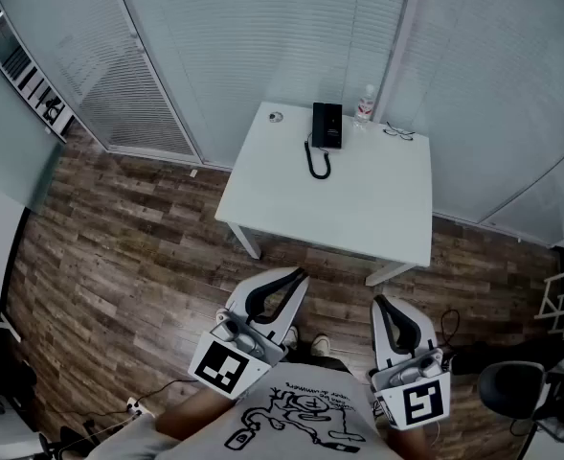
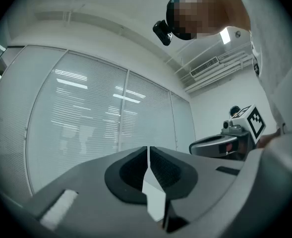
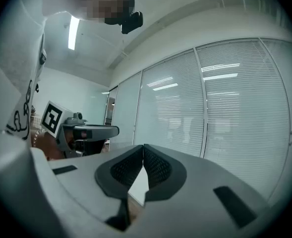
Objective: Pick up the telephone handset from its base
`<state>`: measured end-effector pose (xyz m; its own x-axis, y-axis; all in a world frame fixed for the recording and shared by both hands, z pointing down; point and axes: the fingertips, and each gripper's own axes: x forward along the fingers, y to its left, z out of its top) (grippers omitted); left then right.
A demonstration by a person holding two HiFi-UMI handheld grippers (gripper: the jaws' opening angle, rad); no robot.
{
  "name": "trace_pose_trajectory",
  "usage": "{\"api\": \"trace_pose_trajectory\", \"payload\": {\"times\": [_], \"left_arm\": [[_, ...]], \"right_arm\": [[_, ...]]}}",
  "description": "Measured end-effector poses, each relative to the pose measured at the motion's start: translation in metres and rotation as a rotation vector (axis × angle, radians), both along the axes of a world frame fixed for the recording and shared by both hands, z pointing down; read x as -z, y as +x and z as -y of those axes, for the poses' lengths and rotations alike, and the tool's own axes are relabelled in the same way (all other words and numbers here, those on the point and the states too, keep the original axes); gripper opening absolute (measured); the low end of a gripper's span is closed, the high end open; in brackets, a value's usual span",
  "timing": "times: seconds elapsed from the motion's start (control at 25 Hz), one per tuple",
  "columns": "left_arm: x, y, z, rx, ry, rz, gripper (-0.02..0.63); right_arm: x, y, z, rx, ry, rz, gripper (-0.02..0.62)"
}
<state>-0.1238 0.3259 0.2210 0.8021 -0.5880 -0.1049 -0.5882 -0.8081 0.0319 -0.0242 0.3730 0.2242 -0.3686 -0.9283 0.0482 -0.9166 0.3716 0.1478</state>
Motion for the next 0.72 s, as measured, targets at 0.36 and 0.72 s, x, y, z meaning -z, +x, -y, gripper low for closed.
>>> {"api": "trace_pose_trajectory", "payload": {"times": [0.36, 0.72], "left_arm": [[-0.01, -0.015, 0.013, 0.003, -0.03, -0.006, 0.015], [-0.017, -0.051, 0.049, 0.013, -0.034, -0.002, 0.015]], "right_arm": [[-0.005, -0.014, 0.014, 0.013, -0.013, 0.039, 0.008], [-0.009, -0.047, 0.051, 0.016, -0.011, 0.049, 0.008]]}}
